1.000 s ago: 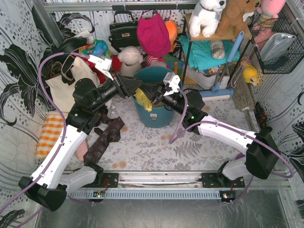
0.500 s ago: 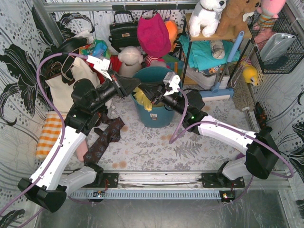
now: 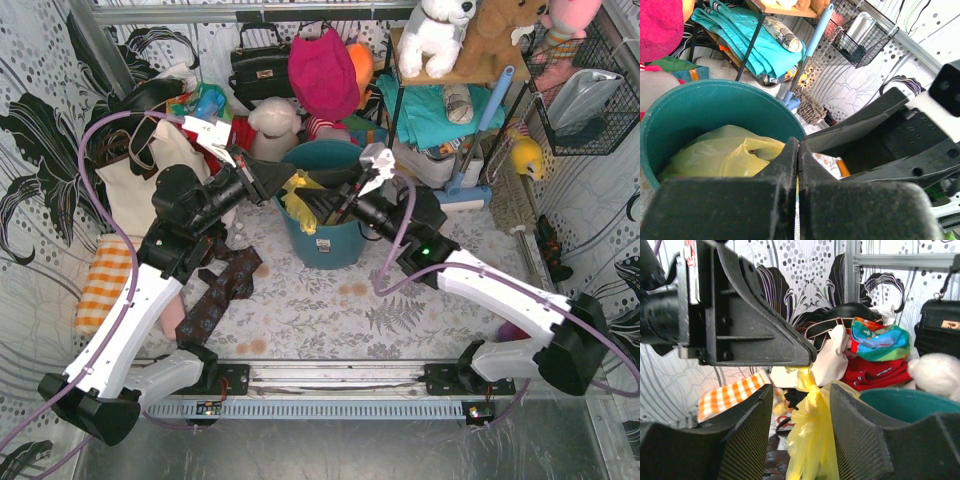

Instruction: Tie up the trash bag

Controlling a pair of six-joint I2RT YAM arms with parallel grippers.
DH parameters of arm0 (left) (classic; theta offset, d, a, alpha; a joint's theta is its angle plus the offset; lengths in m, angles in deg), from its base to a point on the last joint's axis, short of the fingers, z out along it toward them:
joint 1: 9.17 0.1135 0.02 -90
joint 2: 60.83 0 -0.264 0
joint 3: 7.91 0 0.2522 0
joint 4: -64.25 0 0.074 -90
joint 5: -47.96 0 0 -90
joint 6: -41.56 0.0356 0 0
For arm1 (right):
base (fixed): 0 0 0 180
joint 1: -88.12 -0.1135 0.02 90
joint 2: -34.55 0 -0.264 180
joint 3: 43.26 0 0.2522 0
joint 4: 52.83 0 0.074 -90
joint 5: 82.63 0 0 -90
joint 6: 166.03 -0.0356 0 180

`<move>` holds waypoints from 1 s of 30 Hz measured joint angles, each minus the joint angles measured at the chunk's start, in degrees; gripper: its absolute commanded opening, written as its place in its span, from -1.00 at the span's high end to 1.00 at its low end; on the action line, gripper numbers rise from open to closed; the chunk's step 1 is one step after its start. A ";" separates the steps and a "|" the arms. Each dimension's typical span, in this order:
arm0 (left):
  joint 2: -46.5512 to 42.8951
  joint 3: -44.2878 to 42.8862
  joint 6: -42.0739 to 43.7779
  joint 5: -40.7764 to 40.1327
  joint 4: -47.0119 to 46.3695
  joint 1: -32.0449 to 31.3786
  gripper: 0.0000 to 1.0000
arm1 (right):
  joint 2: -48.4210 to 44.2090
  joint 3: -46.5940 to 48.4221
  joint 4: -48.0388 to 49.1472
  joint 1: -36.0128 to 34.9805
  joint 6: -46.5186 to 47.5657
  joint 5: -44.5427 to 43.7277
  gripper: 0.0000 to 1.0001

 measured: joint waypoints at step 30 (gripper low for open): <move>10.21 -5.16 -2.84 -6.93 7.39 2.71 1.00 | -2.49 7.06 -42.86 0.00 -25.14 -8.66 0.19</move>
